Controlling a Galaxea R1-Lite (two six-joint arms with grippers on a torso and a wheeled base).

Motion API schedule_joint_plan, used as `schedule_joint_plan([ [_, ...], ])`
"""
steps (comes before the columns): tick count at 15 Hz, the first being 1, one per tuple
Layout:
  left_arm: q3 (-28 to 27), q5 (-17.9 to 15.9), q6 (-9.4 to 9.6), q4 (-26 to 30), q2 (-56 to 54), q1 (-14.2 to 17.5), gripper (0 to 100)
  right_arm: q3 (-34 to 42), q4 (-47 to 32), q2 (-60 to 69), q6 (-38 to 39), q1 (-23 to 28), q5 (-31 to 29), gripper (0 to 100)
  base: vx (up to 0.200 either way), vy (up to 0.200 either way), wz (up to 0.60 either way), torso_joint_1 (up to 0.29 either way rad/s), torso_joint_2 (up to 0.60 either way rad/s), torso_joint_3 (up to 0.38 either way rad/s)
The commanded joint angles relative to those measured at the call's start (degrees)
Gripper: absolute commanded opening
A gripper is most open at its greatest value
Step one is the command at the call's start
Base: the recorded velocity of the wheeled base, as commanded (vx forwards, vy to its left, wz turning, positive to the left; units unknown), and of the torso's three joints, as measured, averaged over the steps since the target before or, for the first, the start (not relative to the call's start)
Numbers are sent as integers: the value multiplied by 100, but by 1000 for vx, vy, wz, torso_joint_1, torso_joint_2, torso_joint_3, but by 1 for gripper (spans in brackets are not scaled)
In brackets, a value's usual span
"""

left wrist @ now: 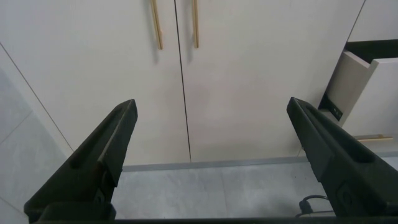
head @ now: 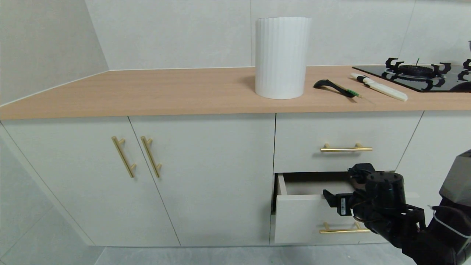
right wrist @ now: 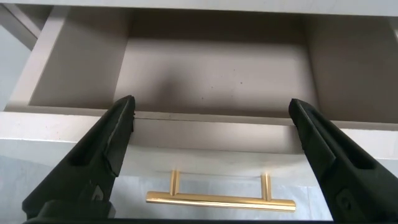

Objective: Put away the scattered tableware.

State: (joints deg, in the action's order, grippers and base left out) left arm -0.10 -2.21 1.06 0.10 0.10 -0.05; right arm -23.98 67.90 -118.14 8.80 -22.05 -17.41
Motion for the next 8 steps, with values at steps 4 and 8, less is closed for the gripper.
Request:
schedule_joint_plan([
  [4,1,1,-1,-1,-1,5,100,16,-427,230,-1,-27,45,100,0,0,0,0,0,0],
  [8,1,1,-1,-1,-1,-4,100,16,-638,362,-1,-36,53,100,0,0,0,0,0,0],
])
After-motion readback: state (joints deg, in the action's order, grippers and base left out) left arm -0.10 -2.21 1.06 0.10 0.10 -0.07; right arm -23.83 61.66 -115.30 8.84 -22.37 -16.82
